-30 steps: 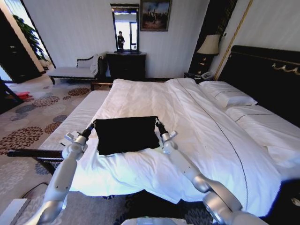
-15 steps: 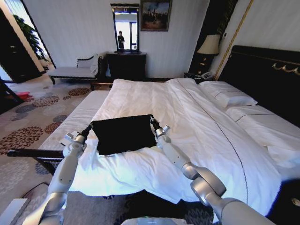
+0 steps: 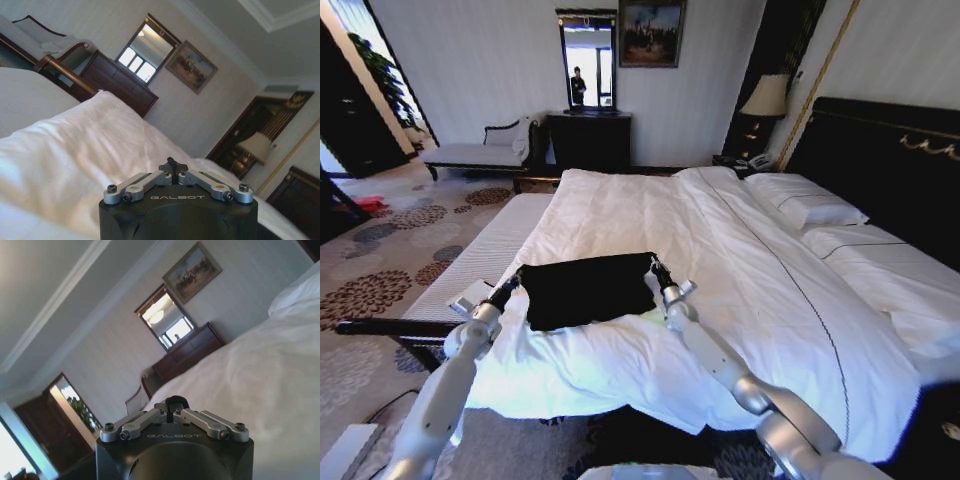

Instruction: Fold the clothes on the bed.

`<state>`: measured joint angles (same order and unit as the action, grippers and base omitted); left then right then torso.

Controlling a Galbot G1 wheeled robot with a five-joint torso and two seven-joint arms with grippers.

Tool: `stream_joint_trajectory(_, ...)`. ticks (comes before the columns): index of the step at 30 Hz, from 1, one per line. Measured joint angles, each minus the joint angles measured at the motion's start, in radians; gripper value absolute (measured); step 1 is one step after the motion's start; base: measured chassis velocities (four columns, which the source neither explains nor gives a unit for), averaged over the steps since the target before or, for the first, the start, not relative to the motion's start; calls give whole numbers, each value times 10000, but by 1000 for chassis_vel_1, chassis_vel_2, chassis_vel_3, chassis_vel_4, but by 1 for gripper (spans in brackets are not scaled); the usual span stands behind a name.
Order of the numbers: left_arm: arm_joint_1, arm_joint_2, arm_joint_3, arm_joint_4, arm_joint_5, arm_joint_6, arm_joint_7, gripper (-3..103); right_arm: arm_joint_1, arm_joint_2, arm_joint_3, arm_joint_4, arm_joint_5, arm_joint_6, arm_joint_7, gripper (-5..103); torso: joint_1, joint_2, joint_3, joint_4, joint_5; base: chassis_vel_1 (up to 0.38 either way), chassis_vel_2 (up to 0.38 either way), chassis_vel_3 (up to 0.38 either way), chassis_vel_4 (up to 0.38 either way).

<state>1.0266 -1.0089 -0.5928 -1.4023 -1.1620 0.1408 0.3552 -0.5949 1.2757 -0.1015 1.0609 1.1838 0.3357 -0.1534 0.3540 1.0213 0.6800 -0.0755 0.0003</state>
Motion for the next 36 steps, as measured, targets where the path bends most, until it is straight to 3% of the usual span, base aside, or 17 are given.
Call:
stream_joint_trajectory(11, 1297, 234, -142, -654, 601, -224, 225, 0, -1291, -474, 12, 1545, -296, -4, 767, 1, 1, 0, 1, 1, -2, 0, 0, 0, 0)
stream_joint_trajectory(27, 2312, -108, -207, -983, 1393, -689, 508, 0, -2120, -818, 257, 1647, -517, -32, 773, 1, 4, 0, 2, 0, -1, 0, 0, 0, 0)
stream_joint_trajectory(33, 2545, -85, -314, -1189, 1500, -947, 1008, 0, -2267, -724, 390, 1658, -739, 62, 789, 0, 4, -3, 3, 0, -2, 0, 0, 0, 0)
stream_joint_trajectory(35, 2746, -22, -414, -1381, 1658, -1206, 1280, -2, -2390, -802, 468, 1913, -790, 112, 814, 11, 4, -2, 3, -1, -2, 0, 0, 0, 0)
stream_joint_trajectory(36, 2746, -22, -414, -1381, 1658, -1206, 1280, -2, -2390, -802, 468, 1913, -790, 112, 814, 11, 4, -2, 3, -1, -2, 0, 0, 0, 0)
